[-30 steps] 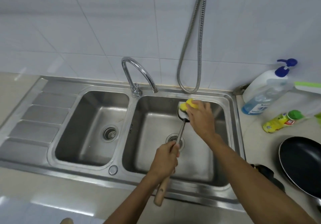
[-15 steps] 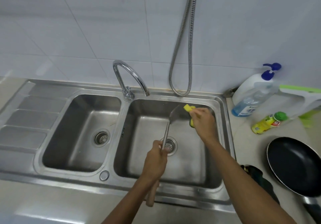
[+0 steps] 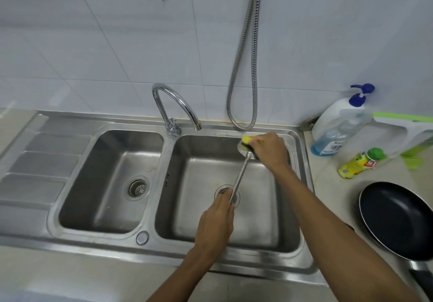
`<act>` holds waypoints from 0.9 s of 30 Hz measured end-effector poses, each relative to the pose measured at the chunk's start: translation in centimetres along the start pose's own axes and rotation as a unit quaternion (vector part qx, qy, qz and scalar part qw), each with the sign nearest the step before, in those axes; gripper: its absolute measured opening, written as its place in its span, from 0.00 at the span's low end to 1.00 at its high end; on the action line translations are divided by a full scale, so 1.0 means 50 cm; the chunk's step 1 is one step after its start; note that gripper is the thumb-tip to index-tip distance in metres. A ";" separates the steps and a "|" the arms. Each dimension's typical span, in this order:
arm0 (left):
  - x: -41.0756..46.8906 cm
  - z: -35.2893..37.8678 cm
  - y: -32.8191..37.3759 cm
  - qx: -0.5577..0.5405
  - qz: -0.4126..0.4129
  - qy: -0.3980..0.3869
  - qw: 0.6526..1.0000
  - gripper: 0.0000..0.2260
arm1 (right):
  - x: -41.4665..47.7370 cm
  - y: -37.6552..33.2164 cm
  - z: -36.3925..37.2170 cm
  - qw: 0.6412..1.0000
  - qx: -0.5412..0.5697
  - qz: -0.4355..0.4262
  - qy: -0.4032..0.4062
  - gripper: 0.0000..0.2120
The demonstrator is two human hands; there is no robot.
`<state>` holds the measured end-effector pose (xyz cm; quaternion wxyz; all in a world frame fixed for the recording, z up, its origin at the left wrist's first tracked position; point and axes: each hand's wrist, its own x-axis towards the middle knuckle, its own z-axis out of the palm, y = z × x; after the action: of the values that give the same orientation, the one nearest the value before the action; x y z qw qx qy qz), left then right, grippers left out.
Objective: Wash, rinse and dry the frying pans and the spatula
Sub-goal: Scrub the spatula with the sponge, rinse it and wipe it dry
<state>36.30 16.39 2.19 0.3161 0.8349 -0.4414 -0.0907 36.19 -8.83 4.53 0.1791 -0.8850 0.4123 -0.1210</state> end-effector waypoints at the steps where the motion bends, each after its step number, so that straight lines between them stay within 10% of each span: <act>1: 0.004 -0.002 -0.004 -0.002 -0.009 0.007 1.000 0.15 | -0.024 -0.016 0.007 0.999 0.006 -0.044 -0.006 0.09; 8: -0.007 0.004 -0.002 0.030 0.003 -0.011 0.999 0.17 | -0.031 0.011 0.002 0.998 -0.027 -0.046 -0.024 0.14; 15: 0.035 -0.024 -0.013 0.021 -0.026 -0.004 0.999 0.16 | -0.144 -0.040 -0.004 0.965 -0.016 -0.259 0.047 0.06; 21: 0.027 -0.032 0.009 0.032 0.003 -0.018 0.999 0.16 | -0.018 -0.011 -0.015 0.991 -0.095 -0.083 0.041 0.13; 27: 0.046 -0.044 -0.026 0.067 0.008 0.004 0.998 0.21 | -0.145 -0.056 -0.031 0.967 -0.018 -0.242 0.072 0.04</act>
<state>39.50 16.06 3.42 0.2613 0.8511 -0.4519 -0.0553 33.01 -1.90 6.64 0.0979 -0.9504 0.2002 -0.2169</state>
